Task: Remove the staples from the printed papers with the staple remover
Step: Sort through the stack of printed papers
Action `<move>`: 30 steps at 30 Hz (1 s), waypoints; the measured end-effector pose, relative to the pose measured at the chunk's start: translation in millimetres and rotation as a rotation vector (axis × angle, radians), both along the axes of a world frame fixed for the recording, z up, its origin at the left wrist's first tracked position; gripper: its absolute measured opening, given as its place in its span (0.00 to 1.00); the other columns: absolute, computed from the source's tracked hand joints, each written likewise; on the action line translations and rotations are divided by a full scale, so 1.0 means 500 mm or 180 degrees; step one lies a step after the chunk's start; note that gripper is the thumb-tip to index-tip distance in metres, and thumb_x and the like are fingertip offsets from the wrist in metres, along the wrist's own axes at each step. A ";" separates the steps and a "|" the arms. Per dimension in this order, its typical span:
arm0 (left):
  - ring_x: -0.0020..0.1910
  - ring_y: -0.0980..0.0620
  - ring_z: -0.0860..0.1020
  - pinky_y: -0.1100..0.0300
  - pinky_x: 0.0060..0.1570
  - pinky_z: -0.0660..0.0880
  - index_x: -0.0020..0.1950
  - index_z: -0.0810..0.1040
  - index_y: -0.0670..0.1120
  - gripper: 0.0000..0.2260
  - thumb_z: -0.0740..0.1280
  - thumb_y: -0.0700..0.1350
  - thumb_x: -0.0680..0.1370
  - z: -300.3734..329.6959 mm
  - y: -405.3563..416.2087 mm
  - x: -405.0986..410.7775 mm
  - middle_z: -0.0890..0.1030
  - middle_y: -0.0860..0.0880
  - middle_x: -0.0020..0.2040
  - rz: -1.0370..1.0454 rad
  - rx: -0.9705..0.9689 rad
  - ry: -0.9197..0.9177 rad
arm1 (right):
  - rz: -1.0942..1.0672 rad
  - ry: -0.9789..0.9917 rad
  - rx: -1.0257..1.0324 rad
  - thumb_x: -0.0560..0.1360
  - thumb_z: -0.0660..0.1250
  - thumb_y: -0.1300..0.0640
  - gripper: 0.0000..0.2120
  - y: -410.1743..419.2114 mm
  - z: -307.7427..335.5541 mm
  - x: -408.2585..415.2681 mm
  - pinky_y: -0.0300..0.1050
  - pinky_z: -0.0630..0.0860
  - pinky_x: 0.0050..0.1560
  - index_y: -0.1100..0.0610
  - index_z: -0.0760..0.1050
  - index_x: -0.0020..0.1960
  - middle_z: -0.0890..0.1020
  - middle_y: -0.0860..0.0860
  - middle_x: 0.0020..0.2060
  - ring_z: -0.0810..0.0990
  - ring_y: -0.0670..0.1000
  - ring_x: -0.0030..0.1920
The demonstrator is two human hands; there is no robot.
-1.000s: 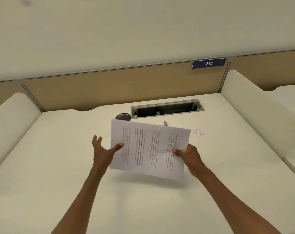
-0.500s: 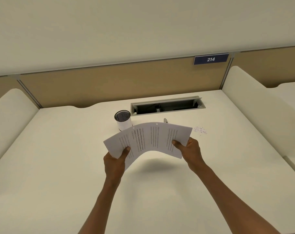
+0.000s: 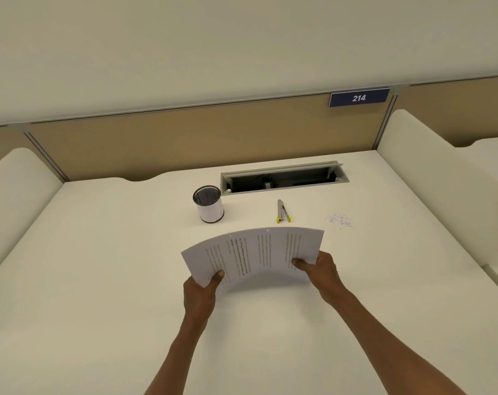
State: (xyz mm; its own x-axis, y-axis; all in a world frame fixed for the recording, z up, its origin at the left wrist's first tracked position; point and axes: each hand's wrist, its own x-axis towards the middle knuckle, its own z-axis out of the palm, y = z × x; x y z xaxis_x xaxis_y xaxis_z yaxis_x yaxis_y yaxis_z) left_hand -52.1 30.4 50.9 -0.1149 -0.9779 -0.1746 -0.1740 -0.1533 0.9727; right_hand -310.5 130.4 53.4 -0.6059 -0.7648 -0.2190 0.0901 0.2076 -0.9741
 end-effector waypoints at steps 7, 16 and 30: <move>0.50 0.52 0.83 0.59 0.44 0.78 0.58 0.79 0.48 0.11 0.73 0.40 0.77 0.005 -0.014 -0.003 0.84 0.55 0.50 -0.0209 0.0011 -0.0034 | 0.0109 0.0141 -0.0049 0.71 0.74 0.62 0.13 -0.012 0.029 -0.027 0.33 0.78 0.37 0.55 0.81 0.55 0.85 0.47 0.47 0.85 0.45 0.43; 0.51 0.45 0.84 0.48 0.51 0.81 0.62 0.79 0.43 0.15 0.73 0.38 0.76 -0.014 -0.020 -0.001 0.85 0.45 0.55 -0.0229 0.0483 0.0242 | 0.0289 0.0822 0.0120 0.75 0.71 0.59 0.09 -0.035 0.060 -0.061 0.43 0.79 0.43 0.57 0.79 0.55 0.85 0.49 0.48 0.84 0.51 0.46; 0.70 0.51 0.72 0.51 0.70 0.69 0.71 0.71 0.44 0.22 0.71 0.44 0.79 0.153 -0.086 -0.035 0.75 0.49 0.70 0.0207 -0.1276 -0.0435 | 0.0949 0.1540 0.0178 0.74 0.71 0.57 0.02 -0.051 0.142 -0.067 0.43 0.76 0.40 0.55 0.81 0.46 0.84 0.50 0.42 0.83 0.51 0.39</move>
State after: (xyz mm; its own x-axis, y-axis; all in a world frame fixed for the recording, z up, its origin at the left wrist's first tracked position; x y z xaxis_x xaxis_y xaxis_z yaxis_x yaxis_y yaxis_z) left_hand -69.4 -12.4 127.4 -0.0529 -0.9760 0.2115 -0.3079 0.2174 0.9262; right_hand -343.7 105.1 124.4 -0.4070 -0.9133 -0.0154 -0.4340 0.2082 -0.8765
